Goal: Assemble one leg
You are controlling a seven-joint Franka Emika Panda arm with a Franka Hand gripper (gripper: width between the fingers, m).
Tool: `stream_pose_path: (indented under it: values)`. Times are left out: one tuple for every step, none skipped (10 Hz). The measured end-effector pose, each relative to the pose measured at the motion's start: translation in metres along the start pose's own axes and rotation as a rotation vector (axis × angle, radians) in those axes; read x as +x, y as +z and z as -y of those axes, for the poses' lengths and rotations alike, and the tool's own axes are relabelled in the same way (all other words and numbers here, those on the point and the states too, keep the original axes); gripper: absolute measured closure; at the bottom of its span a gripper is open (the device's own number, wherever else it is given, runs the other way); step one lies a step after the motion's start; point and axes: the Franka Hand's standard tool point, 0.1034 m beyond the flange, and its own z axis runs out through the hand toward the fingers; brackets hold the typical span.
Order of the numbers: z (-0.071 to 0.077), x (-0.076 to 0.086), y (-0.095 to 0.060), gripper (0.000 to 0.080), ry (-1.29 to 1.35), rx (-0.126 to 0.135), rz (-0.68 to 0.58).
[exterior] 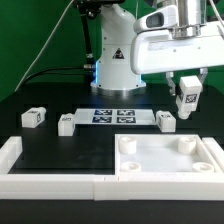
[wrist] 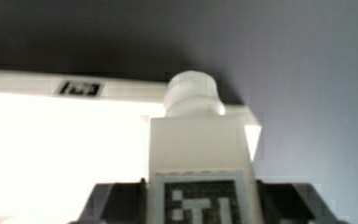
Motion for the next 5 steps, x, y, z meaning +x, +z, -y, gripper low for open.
stream_pose_path:
  values:
    - [-0.004,0.015,-0.001,0.0509,-0.028,0.004,0.000]
    - [-0.007,0.037,0.000,0.0509,-0.038,0.014,0.013]
    - [-0.005,0.060,-0.002,0.0509,-0.041,0.025,0.019]
    - [-0.003,0.072,-0.002,0.0509,-0.059,0.035,0.038]
    - [-0.003,0.071,-0.001,0.0509,-0.059,0.033,0.031]
